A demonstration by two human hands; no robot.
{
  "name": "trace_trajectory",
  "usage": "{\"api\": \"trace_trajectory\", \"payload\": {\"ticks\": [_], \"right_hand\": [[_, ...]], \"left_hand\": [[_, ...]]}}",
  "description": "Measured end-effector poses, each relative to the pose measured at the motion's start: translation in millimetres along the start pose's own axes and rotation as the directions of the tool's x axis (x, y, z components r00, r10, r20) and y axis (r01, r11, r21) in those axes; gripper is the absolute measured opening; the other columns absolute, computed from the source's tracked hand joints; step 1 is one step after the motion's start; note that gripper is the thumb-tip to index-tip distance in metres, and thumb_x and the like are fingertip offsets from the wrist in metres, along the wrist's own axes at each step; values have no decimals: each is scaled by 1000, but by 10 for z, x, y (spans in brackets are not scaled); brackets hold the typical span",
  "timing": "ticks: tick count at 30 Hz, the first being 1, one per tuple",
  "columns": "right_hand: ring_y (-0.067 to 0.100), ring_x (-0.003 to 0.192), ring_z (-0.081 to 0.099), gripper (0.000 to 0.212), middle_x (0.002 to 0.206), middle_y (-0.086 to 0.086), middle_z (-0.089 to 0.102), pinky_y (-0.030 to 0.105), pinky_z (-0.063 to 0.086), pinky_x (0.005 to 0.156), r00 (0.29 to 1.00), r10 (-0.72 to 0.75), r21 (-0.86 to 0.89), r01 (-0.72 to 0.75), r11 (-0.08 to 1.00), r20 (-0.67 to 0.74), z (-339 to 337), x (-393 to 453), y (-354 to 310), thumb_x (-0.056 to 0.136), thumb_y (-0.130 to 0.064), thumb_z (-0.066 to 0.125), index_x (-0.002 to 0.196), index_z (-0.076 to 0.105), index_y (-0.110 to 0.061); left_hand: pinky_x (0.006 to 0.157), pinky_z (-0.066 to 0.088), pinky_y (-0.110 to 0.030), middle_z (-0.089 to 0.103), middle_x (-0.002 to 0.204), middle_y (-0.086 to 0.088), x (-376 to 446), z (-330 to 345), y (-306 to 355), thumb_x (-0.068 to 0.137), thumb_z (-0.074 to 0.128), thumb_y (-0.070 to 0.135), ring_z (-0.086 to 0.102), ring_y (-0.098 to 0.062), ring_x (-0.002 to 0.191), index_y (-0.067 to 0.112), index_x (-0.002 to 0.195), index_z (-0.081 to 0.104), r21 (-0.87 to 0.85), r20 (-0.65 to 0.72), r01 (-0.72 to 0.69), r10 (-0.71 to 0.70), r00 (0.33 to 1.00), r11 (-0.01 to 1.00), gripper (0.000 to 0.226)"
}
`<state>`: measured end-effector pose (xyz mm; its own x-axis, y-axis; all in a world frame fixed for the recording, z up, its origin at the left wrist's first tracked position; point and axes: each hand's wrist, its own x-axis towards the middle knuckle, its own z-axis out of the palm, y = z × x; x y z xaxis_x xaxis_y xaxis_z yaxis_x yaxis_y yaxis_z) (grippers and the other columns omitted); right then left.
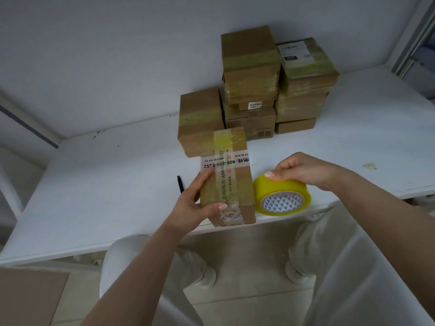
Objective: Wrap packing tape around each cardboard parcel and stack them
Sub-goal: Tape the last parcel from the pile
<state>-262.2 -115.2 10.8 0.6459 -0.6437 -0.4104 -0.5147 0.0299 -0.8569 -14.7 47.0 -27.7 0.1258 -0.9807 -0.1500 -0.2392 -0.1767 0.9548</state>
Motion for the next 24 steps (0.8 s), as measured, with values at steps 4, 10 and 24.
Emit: {"api": "trace_trajectory", "payload": {"ticks": [4, 10, 24], "right_hand": [[14, 66, 69, 50, 73, 4, 72, 23, 51, 62, 1000, -28, -1, 28, 1000, -1, 3, 12, -12, 60, -55, 72, 79, 73, -9], [16, 65, 68, 49, 67, 2, 70, 26, 52, 62, 999, -35, -24, 35, 999, -12, 17, 32, -30, 56, -59, 74, 72, 70, -12], [22, 72, 67, 89, 86, 20, 71, 35, 52, 74, 970, -211, -135, 227, 964, 122, -88, -68, -784, 52, -71, 74, 93, 67, 7]], "left_hand": [[118, 22, -57, 7, 161, 13, 41, -28, 92, 61, 78, 66, 2, -11, 150, 50, 145, 30, 304, -33, 31, -22, 999, 952, 99], [107, -15, -65, -35, 156, 5, 285, 372, 660, 52, 68, 82, -39, -22, 139, 52, 149, 3, 884, 168, -186, 79, 983, 429, 120], [114, 26, -59, 10, 161, 1, 310, 300, 241, 63, 83, 53, 7, -22, 150, 42, 132, 44, 362, 61, -379, 383, 922, 852, 80]]}}
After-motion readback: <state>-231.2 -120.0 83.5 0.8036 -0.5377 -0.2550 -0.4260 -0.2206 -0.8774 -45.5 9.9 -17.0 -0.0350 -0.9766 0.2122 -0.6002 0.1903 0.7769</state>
